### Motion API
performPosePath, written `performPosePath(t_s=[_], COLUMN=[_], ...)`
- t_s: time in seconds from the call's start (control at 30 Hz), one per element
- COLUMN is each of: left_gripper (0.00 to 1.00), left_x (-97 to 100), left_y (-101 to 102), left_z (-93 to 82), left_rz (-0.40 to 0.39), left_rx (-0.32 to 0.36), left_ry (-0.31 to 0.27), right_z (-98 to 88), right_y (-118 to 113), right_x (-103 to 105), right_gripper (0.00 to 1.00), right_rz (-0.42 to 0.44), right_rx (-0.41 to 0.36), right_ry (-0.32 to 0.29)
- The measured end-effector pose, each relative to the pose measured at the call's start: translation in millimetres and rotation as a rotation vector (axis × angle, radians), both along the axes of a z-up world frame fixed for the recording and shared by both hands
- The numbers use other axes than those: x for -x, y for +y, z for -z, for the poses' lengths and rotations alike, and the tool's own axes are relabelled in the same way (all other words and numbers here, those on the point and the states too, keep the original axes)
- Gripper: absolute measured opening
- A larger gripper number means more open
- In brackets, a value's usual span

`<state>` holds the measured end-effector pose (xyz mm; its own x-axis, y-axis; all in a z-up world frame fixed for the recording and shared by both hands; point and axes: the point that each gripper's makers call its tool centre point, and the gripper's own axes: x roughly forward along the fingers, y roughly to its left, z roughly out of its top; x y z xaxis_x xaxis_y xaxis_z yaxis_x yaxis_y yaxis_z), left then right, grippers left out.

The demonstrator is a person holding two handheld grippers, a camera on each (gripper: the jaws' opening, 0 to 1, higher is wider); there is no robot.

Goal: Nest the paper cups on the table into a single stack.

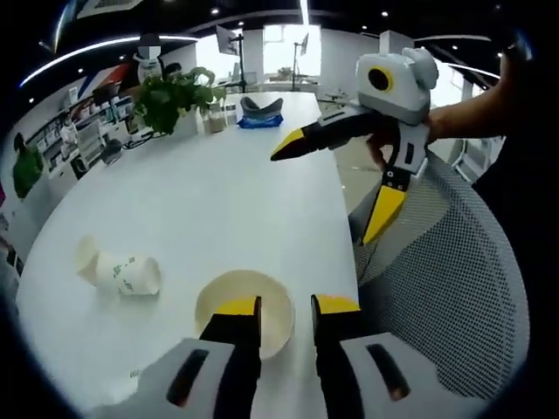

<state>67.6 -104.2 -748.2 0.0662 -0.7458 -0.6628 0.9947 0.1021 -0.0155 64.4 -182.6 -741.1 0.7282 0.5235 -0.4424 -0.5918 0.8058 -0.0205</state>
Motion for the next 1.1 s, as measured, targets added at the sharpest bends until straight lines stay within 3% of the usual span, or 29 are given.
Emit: performPosePath(t_s=[0.33,0.53,0.73,1.1], left_gripper=[0.26,0.28,0.28,0.3], left_x=[-10.3,-31.9,-59.7,-98.7], left_y=[19,39,68,111], left_z=[-30.6,-46.2,-42.3,-28.0], left_rz=[-0.029,-0.088,-0.177,-0.342], left_rx=[0.039,0.055,0.039,0.037], left_ry=[-0.038,-0.064,-0.088,-0.078], right_z=[-2.9,-3.6,-3.7,-1.8], right_y=[1,2,2,1], right_x=[0,0,0,1], right_gripper=[0.89,0.89,0.89,0.89], right_rz=[0.001,-0.002,-0.003,-0.006], right_rx=[-0.011,-0.011,-0.009,-0.005], right_ry=[-0.006,-0.008,-0.008,-0.004])
